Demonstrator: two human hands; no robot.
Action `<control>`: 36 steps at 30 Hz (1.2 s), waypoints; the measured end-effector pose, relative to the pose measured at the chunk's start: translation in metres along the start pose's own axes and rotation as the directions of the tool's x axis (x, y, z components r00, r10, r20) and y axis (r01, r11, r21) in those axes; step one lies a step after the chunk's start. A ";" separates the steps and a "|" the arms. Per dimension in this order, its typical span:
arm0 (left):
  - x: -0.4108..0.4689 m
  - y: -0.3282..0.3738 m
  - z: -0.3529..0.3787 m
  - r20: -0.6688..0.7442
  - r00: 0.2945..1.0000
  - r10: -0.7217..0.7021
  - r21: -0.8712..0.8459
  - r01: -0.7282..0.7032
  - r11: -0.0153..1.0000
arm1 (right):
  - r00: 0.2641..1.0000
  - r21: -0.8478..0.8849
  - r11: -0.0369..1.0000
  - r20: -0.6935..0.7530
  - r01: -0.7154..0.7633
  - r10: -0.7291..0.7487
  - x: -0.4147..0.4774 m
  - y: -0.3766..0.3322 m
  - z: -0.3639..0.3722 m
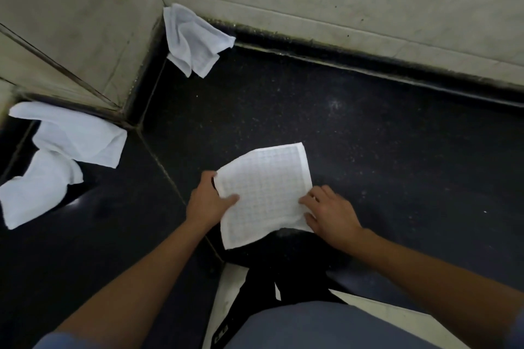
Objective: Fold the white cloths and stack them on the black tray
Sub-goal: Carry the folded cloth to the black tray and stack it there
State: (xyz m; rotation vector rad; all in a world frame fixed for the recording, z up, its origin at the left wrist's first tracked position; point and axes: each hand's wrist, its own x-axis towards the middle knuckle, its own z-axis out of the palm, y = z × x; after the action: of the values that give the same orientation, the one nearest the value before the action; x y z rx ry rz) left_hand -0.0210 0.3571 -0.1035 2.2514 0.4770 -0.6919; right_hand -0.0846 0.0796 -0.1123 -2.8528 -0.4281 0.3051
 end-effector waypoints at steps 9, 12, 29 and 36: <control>0.048 0.049 -0.008 -0.315 0.945 -0.088 -0.388 -0.044 0.921 | 0.965 -0.024 0.999 0.260 -0.040 0.045 0.023 -0.020 -0.010; 0.040 0.040 -0.010 -0.386 0.922 -0.029 -0.260 -0.078 0.963 | 0.953 -0.022 0.999 0.300 -0.047 0.051 0.017 -0.020 -0.010; -0.061 -0.038 0.059 0.261 0.773 0.578 0.593 -0.601 0.536 | 0.991 -0.109 0.993 0.130 0.035 -0.021 -0.015 -0.022 -0.013; -0.058 -0.042 0.031 0.355 0.693 0.627 0.628 -0.674 0.389 | 0.977 -0.101 0.984 0.172 0.146 -0.128 -0.033 -0.009 -0.005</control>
State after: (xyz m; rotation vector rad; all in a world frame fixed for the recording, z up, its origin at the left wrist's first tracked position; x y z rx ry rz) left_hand -0.0994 0.3551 -0.1096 2.8084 -0.9113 -0.5448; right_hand -0.1165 0.0761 -0.0993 -2.8990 -0.6924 0.5084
